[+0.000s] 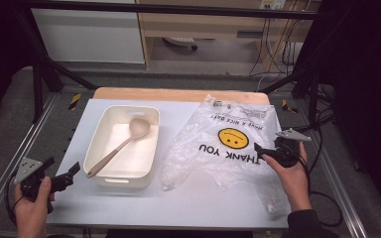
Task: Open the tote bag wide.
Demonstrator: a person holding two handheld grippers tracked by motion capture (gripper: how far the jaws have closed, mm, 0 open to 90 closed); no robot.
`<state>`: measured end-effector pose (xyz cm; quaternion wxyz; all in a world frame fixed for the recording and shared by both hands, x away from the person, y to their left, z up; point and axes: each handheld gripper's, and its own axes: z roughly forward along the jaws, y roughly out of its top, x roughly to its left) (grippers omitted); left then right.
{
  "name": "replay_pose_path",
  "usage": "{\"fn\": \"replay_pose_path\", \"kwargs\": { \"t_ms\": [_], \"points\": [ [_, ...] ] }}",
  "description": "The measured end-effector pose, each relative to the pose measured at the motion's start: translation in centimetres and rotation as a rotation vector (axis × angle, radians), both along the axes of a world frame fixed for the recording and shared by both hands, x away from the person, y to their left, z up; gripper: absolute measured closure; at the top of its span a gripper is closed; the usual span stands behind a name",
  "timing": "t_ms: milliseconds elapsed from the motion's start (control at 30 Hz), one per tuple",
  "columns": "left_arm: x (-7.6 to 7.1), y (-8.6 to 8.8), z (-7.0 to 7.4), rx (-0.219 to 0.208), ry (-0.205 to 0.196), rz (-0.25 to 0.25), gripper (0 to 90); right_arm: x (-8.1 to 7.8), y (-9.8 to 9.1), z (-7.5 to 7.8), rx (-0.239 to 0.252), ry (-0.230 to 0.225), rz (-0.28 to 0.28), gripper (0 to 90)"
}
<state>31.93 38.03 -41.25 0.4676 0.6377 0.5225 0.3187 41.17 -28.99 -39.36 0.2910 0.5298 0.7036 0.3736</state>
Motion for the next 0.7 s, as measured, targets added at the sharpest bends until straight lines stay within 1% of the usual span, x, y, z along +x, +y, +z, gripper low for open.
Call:
{"fn": "replay_pose_path", "kwargs": {
  "t_ms": [33,100,133,267,300,367,400,433,467,533,567,633,667,700],
  "points": [
    [0.0,0.0,0.0,-0.001,0.0,0.001,5.8,0.0,0.0,0.0,0.0,0.0,0.0,7.3],
    [0.0,0.0,0.0,-0.001,0.001,0.0,5.8,-0.4,0.8,0.1,-0.003,0.006,0.022,7.0],
    [0.0,0.0,0.0,0.0,0.001,0.001,5.8,-0.7,1.8,0.1,-0.002,0.017,0.049,6.6],
    [0.0,0.0,0.0,0.002,0.002,0.0,5.8,-1.2,4.0,-0.1,-0.029,0.032,0.115,6.5],
    [0.0,0.1,0.0,0.002,0.001,0.001,5.8,-1.2,4.0,-0.1,-0.029,0.032,0.115,6.5],
    [0.0,0.1,0.0,0.002,0.003,0.002,5.8,-1.6,5.2,-0.1,-0.039,0.041,0.149,6.5],
    [0.0,0.1,0.0,0.002,0.002,0.002,5.8,-2.0,6.4,-0.2,-0.038,0.052,0.178,6.6],
    [0.0,0.0,0.0,0.003,0.002,0.001,5.8,-2.0,6.4,-0.2,-0.038,0.052,0.178,6.6],
    [0.0,0.0,0.1,0.003,0.002,0.001,5.8,-2.3,7.5,-0.4,-0.045,0.06,0.214,6.5],
    [-0.1,0.1,0.1,0.004,0.001,0.003,5.8,-2.6,8.4,-0.6,-0.049,0.068,0.243,6.7],
    [-0.1,0.1,0.1,0.004,0.001,0.003,5.8,-2.6,8.4,-0.6,-0.049,0.068,0.243,6.7],
    [0.0,0.1,0.1,0.005,0.002,0.004,5.8,-2.8,9.4,-0.8,-0.05,0.072,0.273,6.9],
    [0.0,0.1,0.1,0.004,0.003,0.004,5.8,-2.9,9.9,-0.9,-0.048,0.077,0.285,6.8],
    [0.0,0.1,0.1,0.005,0.003,0.004,5.8,-3.2,10.8,-1.1,-0.05,0.086,0.313,6.8]
  ]
}}
